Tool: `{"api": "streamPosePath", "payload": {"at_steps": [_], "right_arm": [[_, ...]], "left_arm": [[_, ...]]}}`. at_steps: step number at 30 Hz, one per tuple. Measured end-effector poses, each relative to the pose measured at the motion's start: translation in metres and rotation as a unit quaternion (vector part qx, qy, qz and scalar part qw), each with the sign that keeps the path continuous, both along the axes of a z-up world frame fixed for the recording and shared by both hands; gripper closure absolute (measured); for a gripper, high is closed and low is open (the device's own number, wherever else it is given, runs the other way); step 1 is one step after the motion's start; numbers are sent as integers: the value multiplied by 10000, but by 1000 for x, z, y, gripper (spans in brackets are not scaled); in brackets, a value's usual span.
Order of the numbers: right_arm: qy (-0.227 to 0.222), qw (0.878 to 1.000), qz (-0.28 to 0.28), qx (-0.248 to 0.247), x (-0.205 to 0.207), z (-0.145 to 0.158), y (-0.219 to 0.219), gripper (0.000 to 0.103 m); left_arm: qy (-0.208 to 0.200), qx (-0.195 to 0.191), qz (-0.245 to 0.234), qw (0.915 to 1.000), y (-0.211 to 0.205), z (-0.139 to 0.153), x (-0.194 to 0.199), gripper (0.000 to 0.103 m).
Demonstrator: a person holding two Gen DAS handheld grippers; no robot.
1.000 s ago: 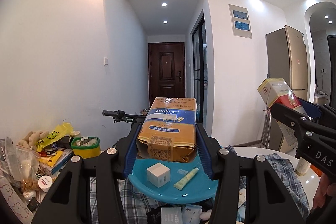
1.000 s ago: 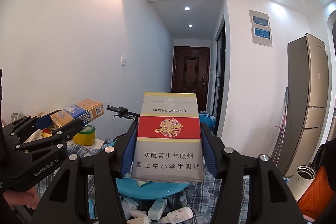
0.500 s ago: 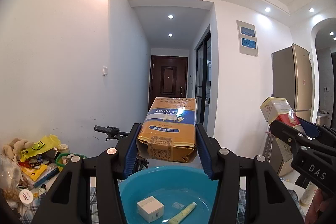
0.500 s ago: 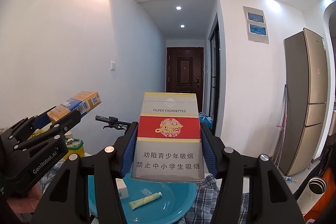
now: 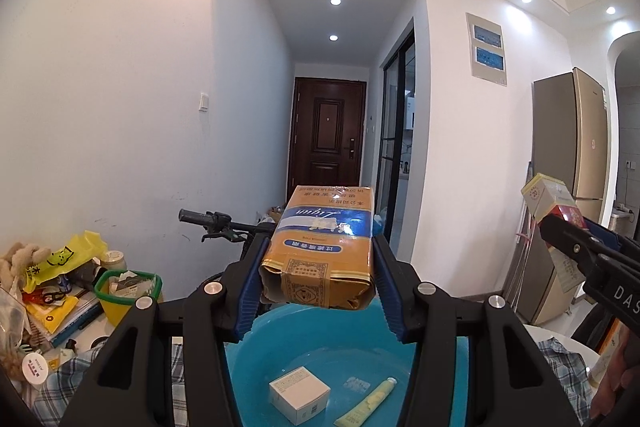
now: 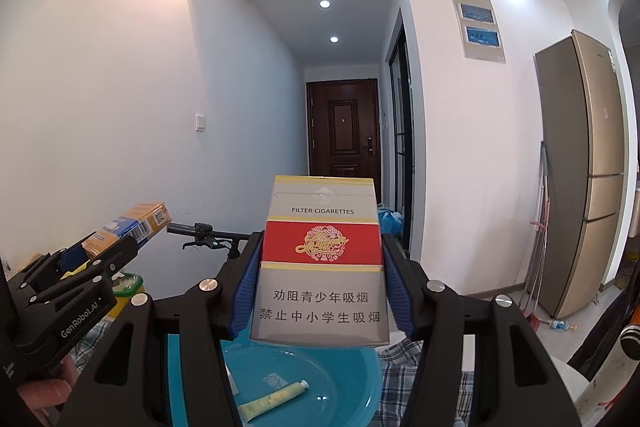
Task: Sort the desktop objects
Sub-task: 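Lift and carry the gold box and white-red pack over the basin with both tools, then open the left tool to drop the gold box while the right tool releases the pack into the basin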
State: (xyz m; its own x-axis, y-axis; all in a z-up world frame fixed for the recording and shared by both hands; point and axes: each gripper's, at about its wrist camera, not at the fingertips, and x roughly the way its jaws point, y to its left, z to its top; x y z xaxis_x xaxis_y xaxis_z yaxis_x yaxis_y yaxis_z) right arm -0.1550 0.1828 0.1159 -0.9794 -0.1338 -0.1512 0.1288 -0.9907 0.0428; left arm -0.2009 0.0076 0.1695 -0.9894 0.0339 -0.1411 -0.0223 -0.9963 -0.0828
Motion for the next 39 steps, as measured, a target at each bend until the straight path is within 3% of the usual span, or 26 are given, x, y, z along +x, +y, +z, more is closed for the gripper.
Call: {"api": "streamPosePath", "payload": {"at_steps": [13, 17, 21, 32, 39], "right_arm": [[-129, 9999, 67, 52, -8, -4, 1, 48], [-216, 9998, -29, -2, -18, -9, 4, 48], [-476, 9988, -85, 40, -36, -19, 6, 48], [-1122, 9936, -126, 94, -75, -49, 7, 48], [-1693, 9852, 152, 204, -96, -72, 1, 48]], "left_arm": [[-151, -97, 31, 9998, 5, -6, -2, 49], [-700, -466, -144, 9964, 18, -19, -21, 49], [-1077, -576, -213, 9923, 25, -35, -39, 49], [-2127, -510, -52, 9758, 7, -81, -92, 49], [-2430, -589, -64, 9682, 6, -101, -106, 49]]}}
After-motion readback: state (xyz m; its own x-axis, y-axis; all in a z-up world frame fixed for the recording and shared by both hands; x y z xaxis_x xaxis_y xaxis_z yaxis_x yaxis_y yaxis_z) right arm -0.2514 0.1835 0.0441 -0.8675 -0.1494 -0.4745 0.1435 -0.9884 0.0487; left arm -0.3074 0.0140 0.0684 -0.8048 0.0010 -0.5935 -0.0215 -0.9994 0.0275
